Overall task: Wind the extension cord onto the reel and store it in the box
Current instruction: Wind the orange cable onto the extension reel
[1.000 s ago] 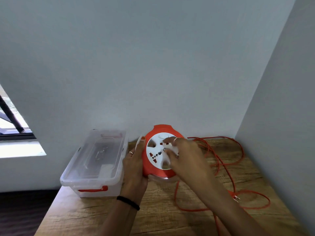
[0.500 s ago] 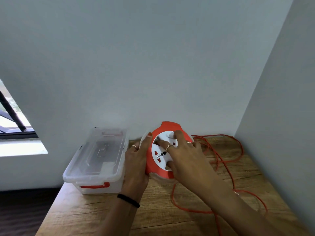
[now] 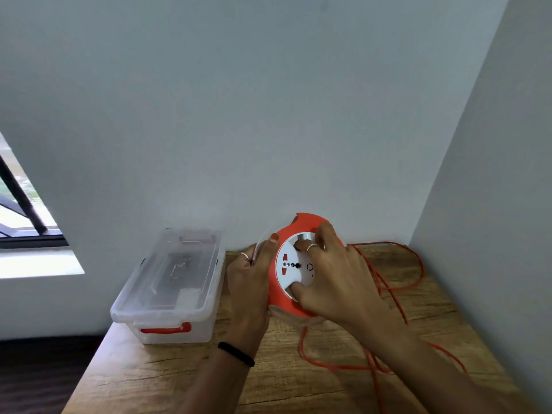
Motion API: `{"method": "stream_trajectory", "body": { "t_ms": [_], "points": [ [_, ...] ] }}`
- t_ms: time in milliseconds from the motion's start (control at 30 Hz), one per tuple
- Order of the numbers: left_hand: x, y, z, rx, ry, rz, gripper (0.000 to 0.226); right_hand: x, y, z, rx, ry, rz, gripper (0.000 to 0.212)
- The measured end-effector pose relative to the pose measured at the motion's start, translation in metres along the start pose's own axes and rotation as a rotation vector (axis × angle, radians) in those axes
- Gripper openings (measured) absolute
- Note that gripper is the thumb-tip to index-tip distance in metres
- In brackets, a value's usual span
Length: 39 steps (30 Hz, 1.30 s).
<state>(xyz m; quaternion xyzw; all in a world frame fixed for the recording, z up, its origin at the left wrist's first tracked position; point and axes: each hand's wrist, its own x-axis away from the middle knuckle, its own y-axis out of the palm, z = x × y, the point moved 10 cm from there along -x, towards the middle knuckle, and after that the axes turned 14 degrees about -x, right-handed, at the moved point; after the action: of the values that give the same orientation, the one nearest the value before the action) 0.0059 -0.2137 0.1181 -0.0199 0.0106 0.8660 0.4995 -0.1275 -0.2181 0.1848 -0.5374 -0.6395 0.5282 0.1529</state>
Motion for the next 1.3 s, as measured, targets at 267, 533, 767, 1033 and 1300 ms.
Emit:
{"method": "stream_trajectory", "body": {
  "t_ms": [267, 533, 767, 1033, 1300],
  "points": [
    [0.011, 0.005, -0.021, 0.123, -0.096, 0.007, 0.022, -0.004, 0.001, 0.001, 0.004, 0.106, -0.051, 0.060],
    [-0.030, 0.009, 0.003, -0.501, 0.099, -0.137, 0.040, -0.002, 0.029, 0.015, 0.130, 0.076, -0.165, 0.053],
    [-0.032, 0.009, 0.007, -0.658, 0.281, -0.087, 0.057, 0.006, 0.035, 0.014, -0.015, 0.068, -0.148, 0.061],
    [-0.020, -0.001, 0.000, -0.542, 0.247, -0.009, 0.051, 0.012, 0.038, 0.019, -0.038, 0.185, -0.080, 0.067],
    [-0.009, 0.000, 0.008, -0.452, 0.308, 0.078, 0.046, 0.006, 0.031, 0.035, -0.164, 0.310, 0.059, 0.066]
  ]
}}
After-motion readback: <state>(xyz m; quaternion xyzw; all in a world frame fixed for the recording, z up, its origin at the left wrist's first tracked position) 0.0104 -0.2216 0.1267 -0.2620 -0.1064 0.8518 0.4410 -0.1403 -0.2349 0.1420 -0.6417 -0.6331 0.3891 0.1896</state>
